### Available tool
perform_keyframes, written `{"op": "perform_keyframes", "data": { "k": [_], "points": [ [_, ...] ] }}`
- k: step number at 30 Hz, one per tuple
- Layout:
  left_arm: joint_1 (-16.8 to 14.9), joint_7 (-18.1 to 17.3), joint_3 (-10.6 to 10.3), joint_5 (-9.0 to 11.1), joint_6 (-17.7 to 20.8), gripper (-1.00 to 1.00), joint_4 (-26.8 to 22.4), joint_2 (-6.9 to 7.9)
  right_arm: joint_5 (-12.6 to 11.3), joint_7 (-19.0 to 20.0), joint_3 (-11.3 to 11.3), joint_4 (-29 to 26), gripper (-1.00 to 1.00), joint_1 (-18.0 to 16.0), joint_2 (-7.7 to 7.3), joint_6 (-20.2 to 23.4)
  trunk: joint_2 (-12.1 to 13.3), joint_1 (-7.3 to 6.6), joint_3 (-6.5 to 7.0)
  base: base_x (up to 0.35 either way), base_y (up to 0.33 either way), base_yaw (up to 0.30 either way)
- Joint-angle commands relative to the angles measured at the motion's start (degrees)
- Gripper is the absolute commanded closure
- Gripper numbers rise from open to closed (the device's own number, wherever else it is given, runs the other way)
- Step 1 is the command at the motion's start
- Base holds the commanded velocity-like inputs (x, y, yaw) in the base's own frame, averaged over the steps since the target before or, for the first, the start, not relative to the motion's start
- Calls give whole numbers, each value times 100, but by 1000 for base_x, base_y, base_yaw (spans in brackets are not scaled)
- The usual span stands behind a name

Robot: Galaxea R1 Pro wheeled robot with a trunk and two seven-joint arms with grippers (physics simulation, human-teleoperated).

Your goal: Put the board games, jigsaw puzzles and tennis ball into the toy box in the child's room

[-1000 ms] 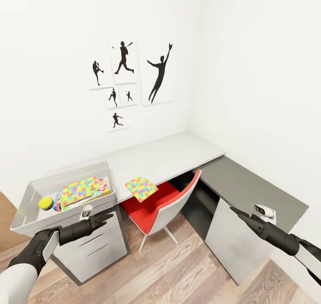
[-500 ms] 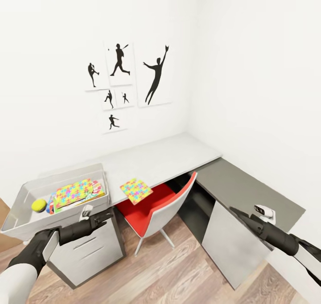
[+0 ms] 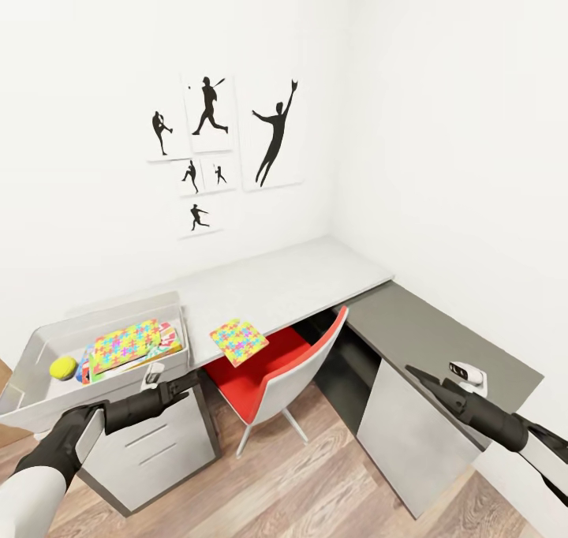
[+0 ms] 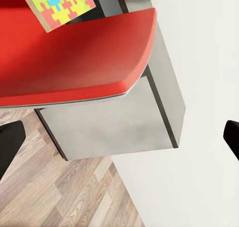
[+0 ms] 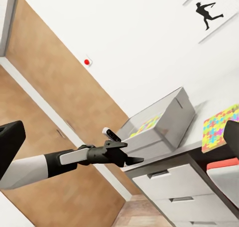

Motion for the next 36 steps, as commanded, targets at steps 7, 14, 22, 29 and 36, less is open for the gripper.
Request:
{"op": "perform_keyframes", "data": {
  "k": [7,14,22,29,36],
  "points": [
    [-5,-29,8,15,45,-100,1,4,-57,-29,33,-108,-100,-11,-13,76,-13,4,-12,3,-2,0],
    [-5,-35,1,22,45,-100,1,-12,-84,-109,-118,-303,-100,-30,-42,339,-13,4,-12,0,0,0],
    [-5,-27,5,20,45,-100,1,-18,-34,-698,-826,-450,-100,-215,-49,1507,-13,4,-12,0,0,0],
    [-5,-22,13,22,51,-100,1,-19,-15,-1871,-1330,-663,-100,-727,-30,2424,-13,4,-12,0,0,0],
    [-5,-26,29,24,60,-100,1,-13,-18,-2825,-1478,-946,-100,-1255,0,3097,-13,4,-12,0,0,0]
  ]
}}
